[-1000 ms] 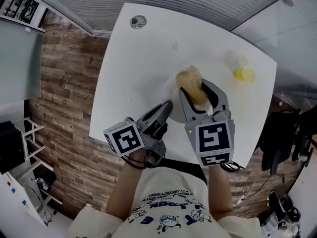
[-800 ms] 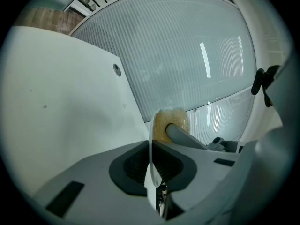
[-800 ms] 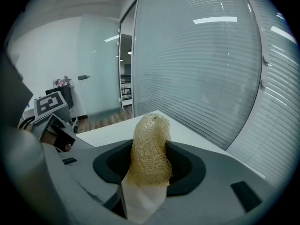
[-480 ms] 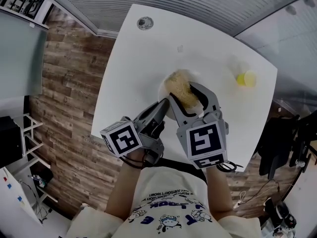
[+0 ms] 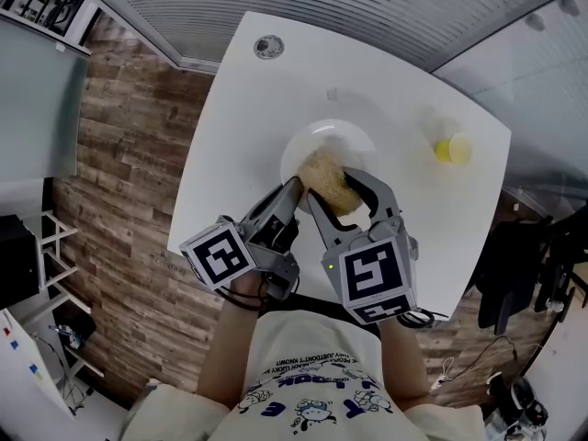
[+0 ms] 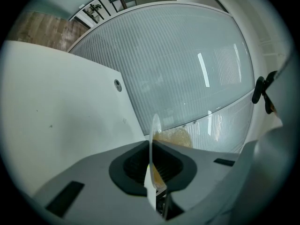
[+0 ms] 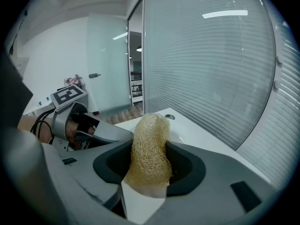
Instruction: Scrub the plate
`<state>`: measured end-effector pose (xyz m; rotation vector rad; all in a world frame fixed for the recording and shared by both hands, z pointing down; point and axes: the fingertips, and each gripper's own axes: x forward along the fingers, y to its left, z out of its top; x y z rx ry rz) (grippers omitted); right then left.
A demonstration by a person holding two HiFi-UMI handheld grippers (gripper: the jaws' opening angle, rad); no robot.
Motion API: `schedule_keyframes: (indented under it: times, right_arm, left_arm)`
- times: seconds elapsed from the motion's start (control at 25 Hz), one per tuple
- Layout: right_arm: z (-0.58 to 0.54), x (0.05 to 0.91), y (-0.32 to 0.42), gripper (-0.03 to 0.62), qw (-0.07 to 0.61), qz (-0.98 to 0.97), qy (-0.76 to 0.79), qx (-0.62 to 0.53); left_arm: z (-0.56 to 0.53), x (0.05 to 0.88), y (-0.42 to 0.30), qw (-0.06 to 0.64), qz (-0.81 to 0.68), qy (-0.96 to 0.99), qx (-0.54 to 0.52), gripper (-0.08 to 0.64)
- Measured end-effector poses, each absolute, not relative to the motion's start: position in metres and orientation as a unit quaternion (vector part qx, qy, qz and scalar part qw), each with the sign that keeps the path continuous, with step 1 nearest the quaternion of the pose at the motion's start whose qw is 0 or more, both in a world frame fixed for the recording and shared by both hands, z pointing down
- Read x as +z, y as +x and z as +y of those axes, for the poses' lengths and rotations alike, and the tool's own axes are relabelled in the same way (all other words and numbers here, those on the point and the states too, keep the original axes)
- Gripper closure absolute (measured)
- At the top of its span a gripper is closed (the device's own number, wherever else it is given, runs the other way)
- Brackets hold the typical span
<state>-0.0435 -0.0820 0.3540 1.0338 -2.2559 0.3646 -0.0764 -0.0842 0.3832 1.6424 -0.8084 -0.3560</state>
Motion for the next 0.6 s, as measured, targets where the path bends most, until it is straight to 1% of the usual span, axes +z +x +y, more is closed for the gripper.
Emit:
schedule_keyframes:
  times: [0.28,0.6]
  right_arm:
    - [-0.064,0.357,-0.038,0.397,0.331,-0.857,0.372,0.132]
    - [-0.065,0.361,-0.009,0.397,0.349,-0.838,0.403,0.12]
  left_arm:
    - [-0.092,0.381,-0.084,0.585,-0.37,0.703,-0.163,0.522]
    - [-0.092,0.38,-0.088,0.584,-0.374,0.7,-0.171,0.522]
